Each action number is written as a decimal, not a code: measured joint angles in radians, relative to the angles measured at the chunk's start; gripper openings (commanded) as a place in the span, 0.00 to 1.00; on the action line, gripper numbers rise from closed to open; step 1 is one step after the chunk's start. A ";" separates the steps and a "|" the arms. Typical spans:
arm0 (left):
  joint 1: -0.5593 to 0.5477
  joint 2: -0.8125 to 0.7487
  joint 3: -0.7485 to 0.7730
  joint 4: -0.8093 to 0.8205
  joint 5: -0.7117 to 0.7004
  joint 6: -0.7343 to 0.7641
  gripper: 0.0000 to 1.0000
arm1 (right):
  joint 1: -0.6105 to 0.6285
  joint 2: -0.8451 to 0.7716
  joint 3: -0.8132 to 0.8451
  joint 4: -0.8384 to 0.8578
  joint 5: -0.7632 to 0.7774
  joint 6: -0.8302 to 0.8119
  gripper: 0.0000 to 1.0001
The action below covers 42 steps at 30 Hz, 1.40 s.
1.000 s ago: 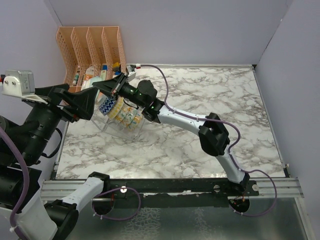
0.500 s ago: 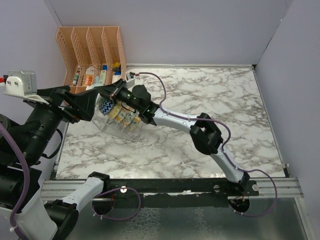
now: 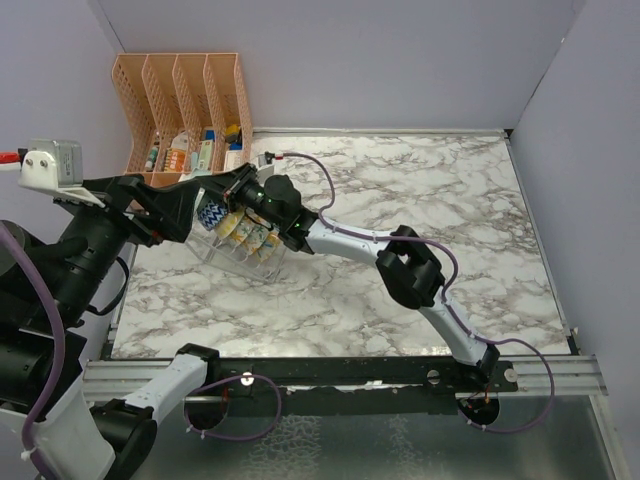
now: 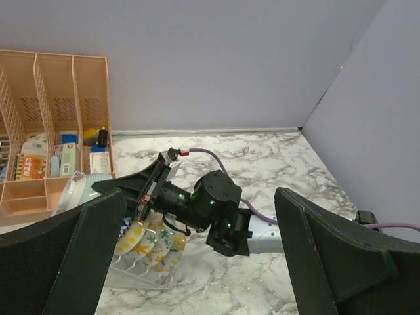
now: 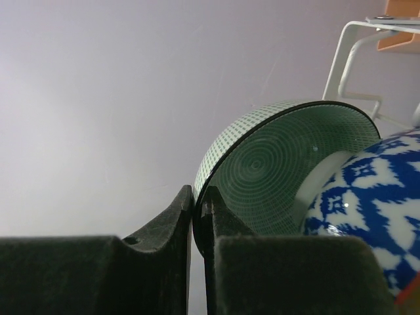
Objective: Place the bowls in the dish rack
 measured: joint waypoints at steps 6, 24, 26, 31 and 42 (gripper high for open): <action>0.000 0.000 -0.008 0.000 0.000 0.012 0.99 | -0.004 0.000 -0.039 0.015 0.009 0.017 0.16; -0.006 0.002 -0.026 0.006 0.000 0.023 0.99 | -0.005 -0.041 -0.077 -0.057 0.009 0.027 0.39; -0.006 0.002 -0.030 0.009 0.000 0.023 0.99 | -0.005 -0.056 -0.076 -0.111 0.009 0.026 0.40; -0.006 0.001 -0.035 0.010 0.000 0.023 0.99 | -0.005 -0.084 -0.074 -0.204 0.008 0.027 0.40; -0.006 0.001 -0.041 0.012 0.000 0.022 0.99 | -0.005 -0.152 -0.104 -0.342 0.009 0.026 0.41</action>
